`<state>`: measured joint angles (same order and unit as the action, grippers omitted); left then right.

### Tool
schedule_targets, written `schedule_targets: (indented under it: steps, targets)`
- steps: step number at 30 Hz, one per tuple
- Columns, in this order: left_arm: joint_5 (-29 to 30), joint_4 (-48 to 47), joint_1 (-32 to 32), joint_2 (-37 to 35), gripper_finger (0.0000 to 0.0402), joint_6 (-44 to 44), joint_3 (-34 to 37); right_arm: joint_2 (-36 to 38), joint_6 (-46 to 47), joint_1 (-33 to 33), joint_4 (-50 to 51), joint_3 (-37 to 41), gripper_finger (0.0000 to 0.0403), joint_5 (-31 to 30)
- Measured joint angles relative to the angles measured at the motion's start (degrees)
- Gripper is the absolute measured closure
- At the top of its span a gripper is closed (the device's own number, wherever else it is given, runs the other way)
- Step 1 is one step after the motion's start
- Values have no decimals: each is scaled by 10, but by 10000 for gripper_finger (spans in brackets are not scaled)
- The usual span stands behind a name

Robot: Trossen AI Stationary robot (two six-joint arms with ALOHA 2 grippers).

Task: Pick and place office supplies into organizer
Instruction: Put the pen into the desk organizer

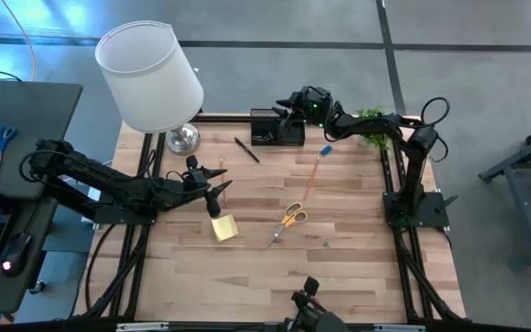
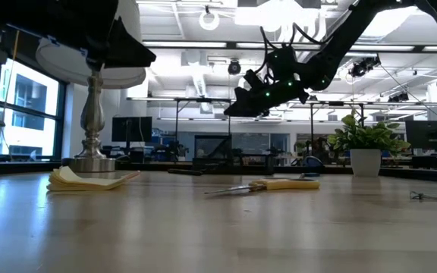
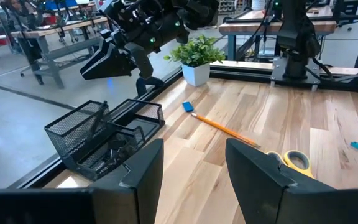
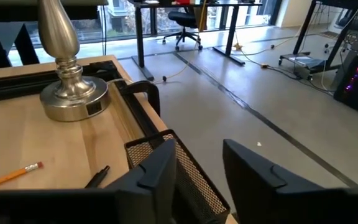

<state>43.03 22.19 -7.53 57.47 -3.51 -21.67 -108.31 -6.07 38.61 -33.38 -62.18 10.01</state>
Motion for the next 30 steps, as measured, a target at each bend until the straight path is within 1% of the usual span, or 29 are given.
schedule_targets:
  steps: [3, 5, 8, 10, 12, 14, 17, 21, 24, 28, 30]
  targets:
    - [10, -11, 0, 0, 238, -13, 0, 0, 2, -1, -11, 0, 251, 17]
    - [36, -24, 0, 0, 238, -31, 0, 0, 3, -7, -21, 0, 245, 35]
    - [81, -51, 1, 0, 238, -77, 0, 8, 5, -27, -22, 0, 243, 40]
    - [97, -73, 8, 0, 238, -112, 0, 17, 5, -43, -21, 0, 243, 41]
    - [91, -101, 23, 0, 238, -155, 0, 25, -2, -64, -14, 0, 242, 40]
    - [64, -128, 43, 0, 238, -193, 0, 31, -13, -87, 5, 0, 242, 41]
    - [30, -155, 71, 1, 238, -216, 0, 36, -31, -124, 32, 0, 242, 40]
    - [13, -164, 88, 1, 238, -221, 0, 37, -29, -166, 79, 0, 242, 9]
    - [11, -162, 87, 1, 238, -218, 0, 34, -37, -191, 118, 0, 242, -40]
    - [10, -160, 87, 0, 238, -211, 0, 29, -41, -210, 149, 0, 242, -98]
    - [10, -160, 87, 1, 238, -209, 0, 26, -28, -212, 161, 0, 242, -114]
